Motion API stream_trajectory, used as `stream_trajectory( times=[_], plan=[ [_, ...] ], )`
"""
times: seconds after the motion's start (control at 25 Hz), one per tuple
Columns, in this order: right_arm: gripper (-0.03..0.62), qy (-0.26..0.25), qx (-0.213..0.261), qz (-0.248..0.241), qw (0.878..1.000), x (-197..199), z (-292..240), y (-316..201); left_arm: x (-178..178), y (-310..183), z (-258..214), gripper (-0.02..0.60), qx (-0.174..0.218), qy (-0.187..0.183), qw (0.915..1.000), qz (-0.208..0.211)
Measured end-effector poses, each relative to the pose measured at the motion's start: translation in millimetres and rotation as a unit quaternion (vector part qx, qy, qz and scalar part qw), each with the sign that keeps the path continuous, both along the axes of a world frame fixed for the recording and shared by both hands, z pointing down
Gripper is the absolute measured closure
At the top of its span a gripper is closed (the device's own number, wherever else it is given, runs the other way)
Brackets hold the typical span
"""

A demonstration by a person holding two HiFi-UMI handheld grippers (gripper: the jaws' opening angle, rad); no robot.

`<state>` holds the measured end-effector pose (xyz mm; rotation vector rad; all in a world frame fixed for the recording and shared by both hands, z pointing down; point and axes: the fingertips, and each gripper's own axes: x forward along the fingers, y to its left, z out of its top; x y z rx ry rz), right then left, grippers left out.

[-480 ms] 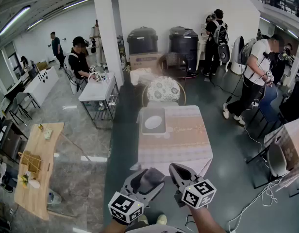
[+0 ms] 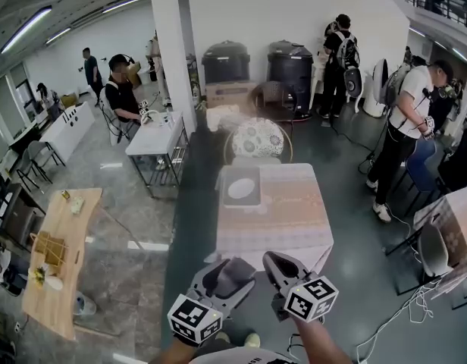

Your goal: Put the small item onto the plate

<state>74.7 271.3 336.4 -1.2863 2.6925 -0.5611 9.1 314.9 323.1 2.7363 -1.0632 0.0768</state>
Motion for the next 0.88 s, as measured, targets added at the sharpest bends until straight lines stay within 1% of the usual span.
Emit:
stream_trajectory(
  times=[0.24, 0.52, 0.68, 0.88],
  plan=[
    [0.577, 0.003, 0.003, -0.006, 1.0, 3.3, 1.4, 1.3, -0.1, -6.4, -3.1, 0.27, 0.006, -0.003, 0.9999, -0.012],
    [0.577, 0.015, 0.018, -0.001, 1.0, 2.5, -5.6, -12.9, 0.2, -22.5, -4.6, 0.27, 0.009, -0.006, 0.9999, -0.01],
    [0.577, 0.021, 0.016, 0.004, 1.0, 1.3, 1.0, -28.2, -2.1, -41.1, 1.3, 0.27, 0.008, -0.005, 0.9999, -0.007],
    [0.577, 0.029, 0.012, 0.009, 0.999, -2.6, 9.9, -60.4, -7.5, -78.2, 10.8, 0.27, 0.004, -0.001, 1.0, -0.004]
  ],
)
